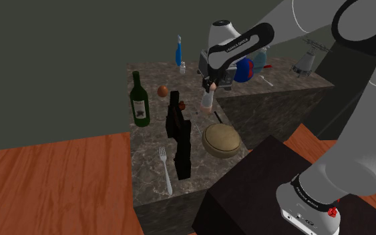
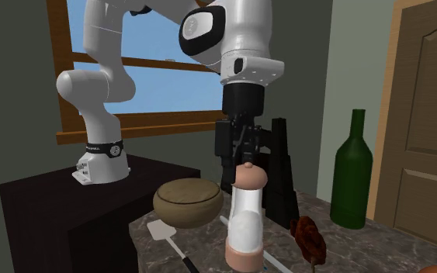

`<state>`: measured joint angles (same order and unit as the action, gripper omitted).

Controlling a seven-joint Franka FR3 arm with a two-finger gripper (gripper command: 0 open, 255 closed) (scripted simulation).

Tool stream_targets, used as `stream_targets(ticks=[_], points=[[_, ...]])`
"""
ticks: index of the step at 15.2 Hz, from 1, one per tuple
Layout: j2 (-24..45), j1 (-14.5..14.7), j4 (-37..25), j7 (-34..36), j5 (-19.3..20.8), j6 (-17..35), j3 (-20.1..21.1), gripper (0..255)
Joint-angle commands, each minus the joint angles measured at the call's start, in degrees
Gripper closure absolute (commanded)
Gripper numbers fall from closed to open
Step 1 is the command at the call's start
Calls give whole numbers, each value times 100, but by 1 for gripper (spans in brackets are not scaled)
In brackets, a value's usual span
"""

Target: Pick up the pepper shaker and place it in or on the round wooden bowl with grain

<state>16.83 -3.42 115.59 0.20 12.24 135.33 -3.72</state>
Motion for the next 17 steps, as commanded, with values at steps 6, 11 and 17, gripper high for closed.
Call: stream_targets(ticks=[6, 11, 17], points=[[-313, 5, -154, -92, -56, -464, 19, 255], [-502, 9, -305, -159, -93, -800, 29, 255], [-696, 14, -528, -235, -133, -1212, 39, 255]])
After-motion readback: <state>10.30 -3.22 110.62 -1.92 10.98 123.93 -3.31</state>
